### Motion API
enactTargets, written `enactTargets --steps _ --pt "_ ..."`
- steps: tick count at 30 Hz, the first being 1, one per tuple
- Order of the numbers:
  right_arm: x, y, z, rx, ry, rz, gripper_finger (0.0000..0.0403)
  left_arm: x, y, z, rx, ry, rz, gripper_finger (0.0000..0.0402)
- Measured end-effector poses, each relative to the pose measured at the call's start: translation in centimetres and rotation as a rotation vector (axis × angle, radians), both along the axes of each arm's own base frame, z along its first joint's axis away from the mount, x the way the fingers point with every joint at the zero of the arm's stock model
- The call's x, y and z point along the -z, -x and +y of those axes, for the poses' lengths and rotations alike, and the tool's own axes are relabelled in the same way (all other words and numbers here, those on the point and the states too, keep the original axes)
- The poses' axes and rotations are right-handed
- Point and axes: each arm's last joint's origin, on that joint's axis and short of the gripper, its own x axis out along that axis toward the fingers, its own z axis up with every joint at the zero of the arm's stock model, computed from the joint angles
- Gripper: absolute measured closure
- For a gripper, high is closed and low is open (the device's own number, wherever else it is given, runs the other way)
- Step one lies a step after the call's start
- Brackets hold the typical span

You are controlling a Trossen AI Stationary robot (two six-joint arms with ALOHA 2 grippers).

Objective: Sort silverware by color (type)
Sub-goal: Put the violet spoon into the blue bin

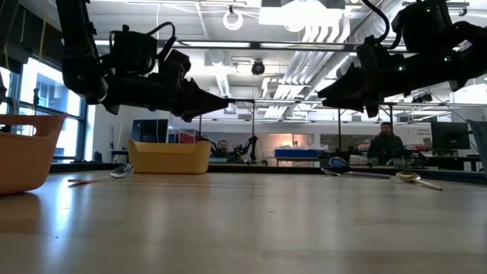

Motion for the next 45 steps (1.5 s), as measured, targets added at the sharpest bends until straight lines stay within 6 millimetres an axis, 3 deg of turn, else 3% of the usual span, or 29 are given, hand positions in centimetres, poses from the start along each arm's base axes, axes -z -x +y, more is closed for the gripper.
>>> enactTargets --steps 22,36,40,45 --pt "0.0 0.0 -0.2 -0.005 0.077 0.031 0.0245 -0.2 0.3 -0.2 0.081 -0.019 0.045 0.0401" --pt "0.6 0.0 0.3 -0.015 0.019 0.086 0.0248 -2.0 2.6 -0.8 0.022 -0.140 0.171 0.0401" --pt "-0.2 -1.0 0.6 -0.034 -0.002 0.212 0.0282 -1.3 4.1 -1.2 -0.003 -0.149 0.180 0.0401" --pt "-2.4 -2.2 0.6 -0.032 0.003 0.357 0.0368 -0.7 5.5 -1.6 -0.048 -0.155 0.138 0.0401"
